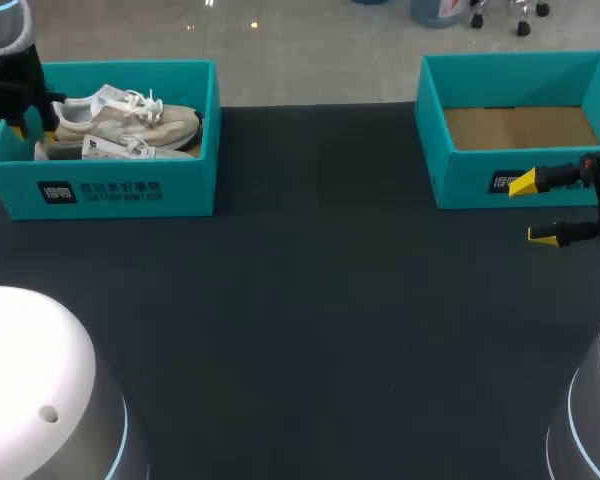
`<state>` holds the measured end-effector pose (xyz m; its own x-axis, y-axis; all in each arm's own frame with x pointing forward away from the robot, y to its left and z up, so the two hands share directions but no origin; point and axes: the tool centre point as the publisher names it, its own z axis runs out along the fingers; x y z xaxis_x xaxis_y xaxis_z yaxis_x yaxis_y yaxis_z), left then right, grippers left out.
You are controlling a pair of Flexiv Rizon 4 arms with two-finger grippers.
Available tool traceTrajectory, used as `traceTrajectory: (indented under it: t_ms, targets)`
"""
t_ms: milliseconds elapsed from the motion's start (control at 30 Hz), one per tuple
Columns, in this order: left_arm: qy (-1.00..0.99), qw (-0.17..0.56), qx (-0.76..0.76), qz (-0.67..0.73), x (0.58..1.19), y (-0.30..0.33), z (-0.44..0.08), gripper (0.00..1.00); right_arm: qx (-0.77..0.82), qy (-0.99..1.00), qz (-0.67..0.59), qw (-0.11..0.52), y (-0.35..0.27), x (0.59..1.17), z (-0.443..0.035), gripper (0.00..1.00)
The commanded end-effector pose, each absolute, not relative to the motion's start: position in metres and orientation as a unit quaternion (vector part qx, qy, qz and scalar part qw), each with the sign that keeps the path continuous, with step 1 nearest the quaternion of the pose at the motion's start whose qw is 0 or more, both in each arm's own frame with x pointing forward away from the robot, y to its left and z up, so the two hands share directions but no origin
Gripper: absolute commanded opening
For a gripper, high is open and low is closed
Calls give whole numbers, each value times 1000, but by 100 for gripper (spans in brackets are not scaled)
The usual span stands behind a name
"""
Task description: Take the shoe out of the shoebox, open the shoe tongue, remove and reinsert the insole, then place the shoe into the shoebox
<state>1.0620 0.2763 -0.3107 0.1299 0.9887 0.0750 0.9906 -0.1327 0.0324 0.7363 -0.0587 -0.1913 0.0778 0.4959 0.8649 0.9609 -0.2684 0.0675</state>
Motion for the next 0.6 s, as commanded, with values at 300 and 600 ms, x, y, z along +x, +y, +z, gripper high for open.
traceTrajectory:
  t_ms: [300, 600]
  targets:
    - [-653, 7, -757, -22, 1066, 287, -341, 47, -680, -537, -415, 278, -58, 736, -191, 100]
    - [-646, -1, -764, -9, 1067, 286, -360, 49, -680, -537, -415, 278, -58, 736, -191, 100]
